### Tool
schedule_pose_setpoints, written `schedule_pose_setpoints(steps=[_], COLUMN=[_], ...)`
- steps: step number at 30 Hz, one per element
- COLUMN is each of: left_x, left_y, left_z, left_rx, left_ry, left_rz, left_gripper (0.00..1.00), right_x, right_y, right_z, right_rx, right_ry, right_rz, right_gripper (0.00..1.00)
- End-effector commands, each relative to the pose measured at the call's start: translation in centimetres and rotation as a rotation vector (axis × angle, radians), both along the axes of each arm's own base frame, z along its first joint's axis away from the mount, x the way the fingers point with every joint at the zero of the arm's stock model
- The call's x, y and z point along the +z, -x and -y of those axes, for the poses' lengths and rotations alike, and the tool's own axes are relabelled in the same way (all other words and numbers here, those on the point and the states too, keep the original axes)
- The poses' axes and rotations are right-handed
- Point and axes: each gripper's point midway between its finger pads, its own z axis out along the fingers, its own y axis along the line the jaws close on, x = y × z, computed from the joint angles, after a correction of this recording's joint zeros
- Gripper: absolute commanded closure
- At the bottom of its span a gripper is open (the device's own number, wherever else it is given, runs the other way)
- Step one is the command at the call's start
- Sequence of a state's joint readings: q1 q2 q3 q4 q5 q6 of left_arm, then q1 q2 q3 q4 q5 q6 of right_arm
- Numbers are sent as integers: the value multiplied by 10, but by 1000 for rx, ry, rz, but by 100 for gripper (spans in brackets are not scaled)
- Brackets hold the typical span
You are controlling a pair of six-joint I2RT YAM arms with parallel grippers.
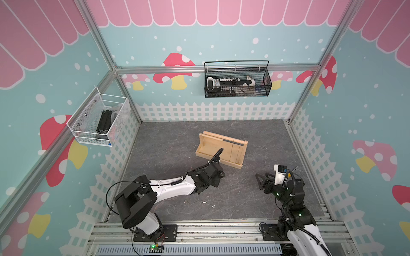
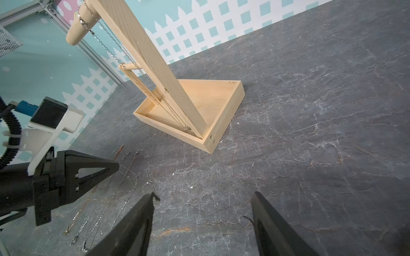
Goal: Take the necklace off the jewelry display stand
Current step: Place the necklace at the center of the board.
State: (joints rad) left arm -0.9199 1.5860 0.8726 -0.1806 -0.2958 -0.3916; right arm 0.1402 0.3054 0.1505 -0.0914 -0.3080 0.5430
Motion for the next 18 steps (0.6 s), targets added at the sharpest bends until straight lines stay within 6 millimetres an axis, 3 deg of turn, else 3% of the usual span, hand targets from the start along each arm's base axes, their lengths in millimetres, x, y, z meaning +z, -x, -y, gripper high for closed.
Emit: schedule_pose_setpoints(steps=[1,18], left_x=[8,-12], left_y=[-13,-36], left_z=[6,-2], left_rx=[16,85], left_ry=[10,-51], left_rz=[32,25], left_gripper=[100,100], right_x=[-4,-4], right_y=[2,2], right_z=[-3,-3], right_rx=[14,14], right_ry=[-7,-7], right_rz=[-13,-11], right_gripper=[29,29])
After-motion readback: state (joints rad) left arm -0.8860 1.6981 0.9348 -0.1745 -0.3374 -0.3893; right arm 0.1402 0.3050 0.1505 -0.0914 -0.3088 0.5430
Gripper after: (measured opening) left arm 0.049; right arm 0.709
